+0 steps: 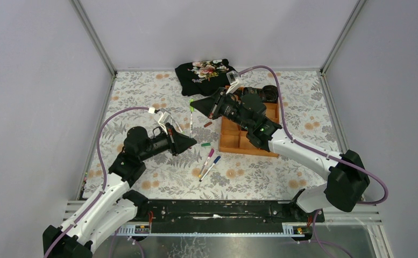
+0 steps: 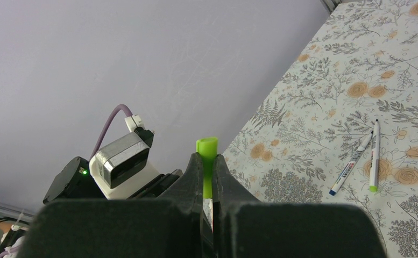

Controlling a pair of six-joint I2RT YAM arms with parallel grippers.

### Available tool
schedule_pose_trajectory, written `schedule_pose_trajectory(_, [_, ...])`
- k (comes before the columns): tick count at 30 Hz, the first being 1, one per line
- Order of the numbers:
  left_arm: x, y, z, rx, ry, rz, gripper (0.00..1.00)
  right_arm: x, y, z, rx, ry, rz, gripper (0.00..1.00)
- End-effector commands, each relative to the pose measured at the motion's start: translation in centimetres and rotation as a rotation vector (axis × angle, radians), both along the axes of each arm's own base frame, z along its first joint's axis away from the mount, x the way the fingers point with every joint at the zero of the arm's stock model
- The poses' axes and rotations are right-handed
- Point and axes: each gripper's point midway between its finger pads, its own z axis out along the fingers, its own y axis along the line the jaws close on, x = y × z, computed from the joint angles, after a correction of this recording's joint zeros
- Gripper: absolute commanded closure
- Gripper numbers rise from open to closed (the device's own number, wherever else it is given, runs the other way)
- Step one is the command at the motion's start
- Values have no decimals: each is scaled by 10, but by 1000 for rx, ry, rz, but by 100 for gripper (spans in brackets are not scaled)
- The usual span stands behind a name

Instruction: Insert the pens into the pen caps

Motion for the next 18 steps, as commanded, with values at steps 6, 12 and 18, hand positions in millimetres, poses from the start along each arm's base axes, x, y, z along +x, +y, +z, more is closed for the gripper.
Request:
schedule_pose_trajectory(6, [-2, -2, 11, -16, -60, -14, 100, 7, 3, 20, 35, -56, -14, 100])
schedule_pose_trajectory(12, [-2, -2, 11, -16, -60, -13, 100, 9, 3, 20, 35, -55, -22, 100])
schedule_pose_trajectory(18, [-2, -3, 11, -15, -58, -15, 100, 10, 2, 23, 35, -60, -28, 100])
